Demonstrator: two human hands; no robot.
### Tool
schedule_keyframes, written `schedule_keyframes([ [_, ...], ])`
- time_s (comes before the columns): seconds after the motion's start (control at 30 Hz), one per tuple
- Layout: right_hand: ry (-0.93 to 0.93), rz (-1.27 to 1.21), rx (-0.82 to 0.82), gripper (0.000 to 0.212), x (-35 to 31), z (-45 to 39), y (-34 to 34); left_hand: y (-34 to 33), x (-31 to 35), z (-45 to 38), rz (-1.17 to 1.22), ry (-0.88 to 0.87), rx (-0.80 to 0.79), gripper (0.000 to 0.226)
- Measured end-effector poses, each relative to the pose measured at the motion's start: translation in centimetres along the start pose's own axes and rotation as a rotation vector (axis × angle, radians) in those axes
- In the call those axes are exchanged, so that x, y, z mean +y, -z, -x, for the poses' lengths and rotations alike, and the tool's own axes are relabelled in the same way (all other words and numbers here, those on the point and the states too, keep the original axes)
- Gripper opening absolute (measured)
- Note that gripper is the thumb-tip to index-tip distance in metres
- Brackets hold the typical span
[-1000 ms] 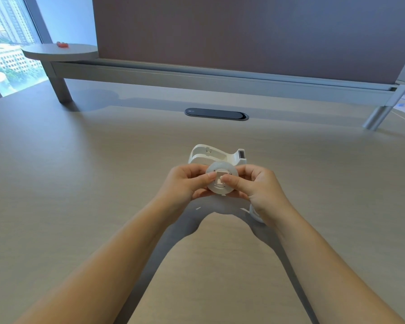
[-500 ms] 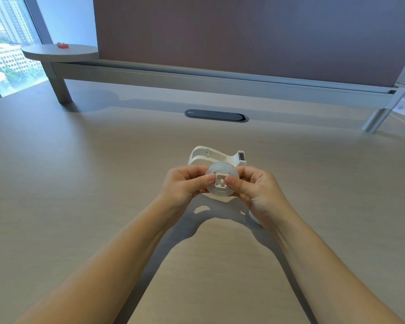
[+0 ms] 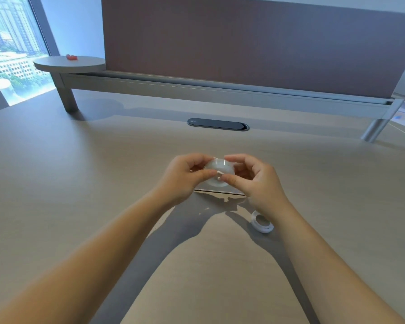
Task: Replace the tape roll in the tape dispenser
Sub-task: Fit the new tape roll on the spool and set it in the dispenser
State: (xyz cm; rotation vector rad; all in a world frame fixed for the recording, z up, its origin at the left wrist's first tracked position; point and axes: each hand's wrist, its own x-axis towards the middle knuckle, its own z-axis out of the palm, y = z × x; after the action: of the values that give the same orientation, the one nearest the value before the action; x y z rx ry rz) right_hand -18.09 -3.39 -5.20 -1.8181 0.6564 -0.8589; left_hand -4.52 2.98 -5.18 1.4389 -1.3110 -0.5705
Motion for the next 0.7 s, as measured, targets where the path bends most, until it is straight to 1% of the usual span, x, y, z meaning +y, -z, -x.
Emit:
schedule_keyframes([
  [0.1, 0.051, 0.066, -0.002, 0.024, -0.7, -1.4, 0.2, 0.9, 0.7, -1.3, -0.103, -0.037, -0.006, 0.027],
  [0.2, 0.051, 0.081, 0.041, 0.024, -0.7, -2.6, -0.1, 1.5, 0.7, -2.5, -0.085, 0.006, 0.013, 0.039],
  [0.27, 0.049, 0.122, 0.049, 0.017, -0.4, -3.1, -0.3, 1.6, 0.5, -2.9, -0.046, 0.043, 0.014, 0.042],
  [0.33, 0.045, 0.156, 0.063, 0.012, 0.0, -3.4, -0.6, 1.7, 0.1, -3.1, -0.026, 0.071, 0.019, 0.042],
  [0.43, 0.043, 0.191, 0.102, 0.012, 0.7, -3.8, -0.9, 1.8, -0.7, -3.5, -0.035, 0.128, 0.008, 0.039],
  [0.53, 0.027, 0.19, 0.123, 0.011, 1.4, -4.2, -0.8, 1.8, -1.3, -3.8, 0.029, 0.165, 0.002, 0.033],
  [0.7, -0.007, 0.176, 0.132, 0.015, 2.4, -4.8, -0.5, 1.5, -2.0, -4.2, 0.033, 0.188, -0.016, 0.028],
])
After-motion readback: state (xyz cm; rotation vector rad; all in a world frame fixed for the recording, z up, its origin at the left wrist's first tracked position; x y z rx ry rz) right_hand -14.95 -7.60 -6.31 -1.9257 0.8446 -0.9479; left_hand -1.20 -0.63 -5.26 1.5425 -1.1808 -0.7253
